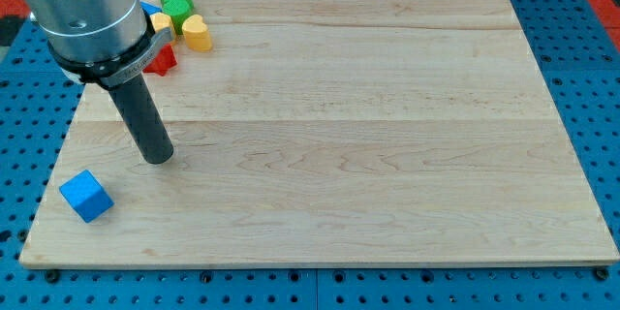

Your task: Move the green star right to the green circle

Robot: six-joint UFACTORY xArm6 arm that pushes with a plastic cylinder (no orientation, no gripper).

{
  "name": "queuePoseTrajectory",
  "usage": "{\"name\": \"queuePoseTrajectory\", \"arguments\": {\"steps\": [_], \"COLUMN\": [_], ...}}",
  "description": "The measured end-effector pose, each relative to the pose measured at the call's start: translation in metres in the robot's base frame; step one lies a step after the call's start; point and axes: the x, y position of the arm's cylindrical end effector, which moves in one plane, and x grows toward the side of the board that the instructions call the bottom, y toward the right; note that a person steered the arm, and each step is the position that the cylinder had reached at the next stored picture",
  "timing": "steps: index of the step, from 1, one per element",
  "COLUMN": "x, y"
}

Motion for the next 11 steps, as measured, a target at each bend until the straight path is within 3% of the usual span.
{"name": "queuePoseTrajectory", "arguments": {"steps": [2, 3, 5, 6, 7, 8, 9, 11], "x": [0.000, -0.034, -0.116, -0.133, -0.211, -0.262, -0.287, -0.226], "y": [0.000, -0.011, -0.131, -0.132, -0.125, -0.110, -0.032, 0.136]}}
